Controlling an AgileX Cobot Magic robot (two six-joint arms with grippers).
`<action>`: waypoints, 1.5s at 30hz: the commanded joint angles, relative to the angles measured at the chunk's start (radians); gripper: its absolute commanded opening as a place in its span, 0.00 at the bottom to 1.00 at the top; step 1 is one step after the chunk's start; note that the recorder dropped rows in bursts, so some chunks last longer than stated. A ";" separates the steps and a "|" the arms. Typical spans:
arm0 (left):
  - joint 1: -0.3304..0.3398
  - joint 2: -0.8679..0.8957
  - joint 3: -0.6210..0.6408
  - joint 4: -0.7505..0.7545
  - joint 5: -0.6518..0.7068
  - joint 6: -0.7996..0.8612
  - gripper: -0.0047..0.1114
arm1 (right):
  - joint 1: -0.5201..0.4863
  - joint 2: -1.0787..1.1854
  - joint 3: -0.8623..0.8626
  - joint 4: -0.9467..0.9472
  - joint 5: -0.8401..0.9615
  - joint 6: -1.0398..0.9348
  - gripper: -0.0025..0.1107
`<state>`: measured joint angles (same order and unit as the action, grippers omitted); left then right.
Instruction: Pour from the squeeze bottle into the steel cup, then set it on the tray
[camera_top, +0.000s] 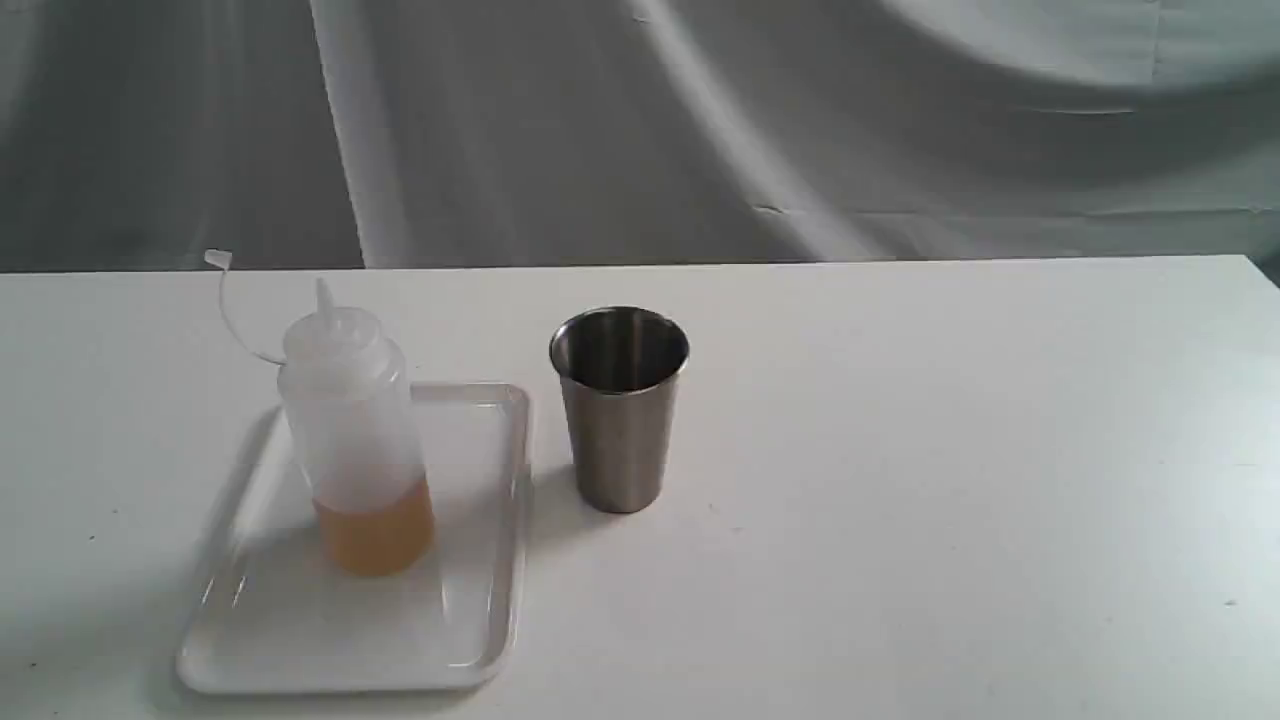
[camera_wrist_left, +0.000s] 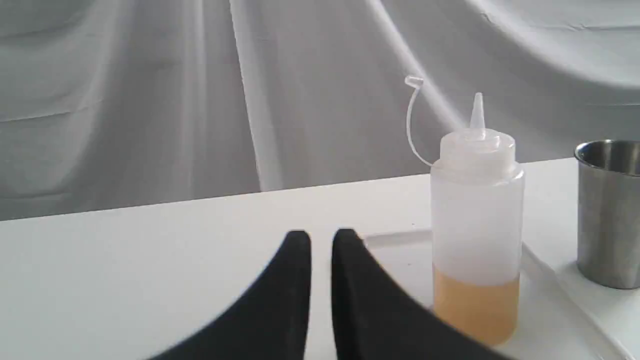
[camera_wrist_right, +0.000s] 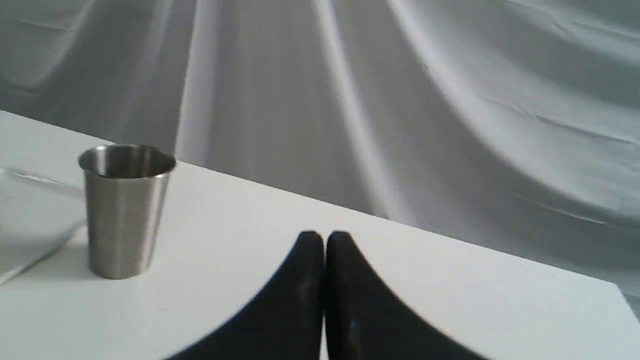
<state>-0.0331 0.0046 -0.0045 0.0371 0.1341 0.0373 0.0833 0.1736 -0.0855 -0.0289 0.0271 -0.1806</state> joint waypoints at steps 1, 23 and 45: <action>-0.005 -0.005 0.004 0.003 -0.002 -0.004 0.11 | -0.052 -0.090 0.044 -0.035 0.070 -0.003 0.02; -0.005 -0.005 0.004 0.003 -0.002 -0.004 0.11 | -0.098 -0.174 0.086 -0.006 0.304 -0.003 0.02; -0.005 -0.005 0.004 0.003 -0.002 -0.005 0.11 | -0.096 -0.174 0.086 -0.008 0.304 -0.003 0.02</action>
<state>-0.0331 0.0046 -0.0045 0.0377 0.1341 0.0373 -0.0107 0.0053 -0.0039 -0.0432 0.3286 -0.1806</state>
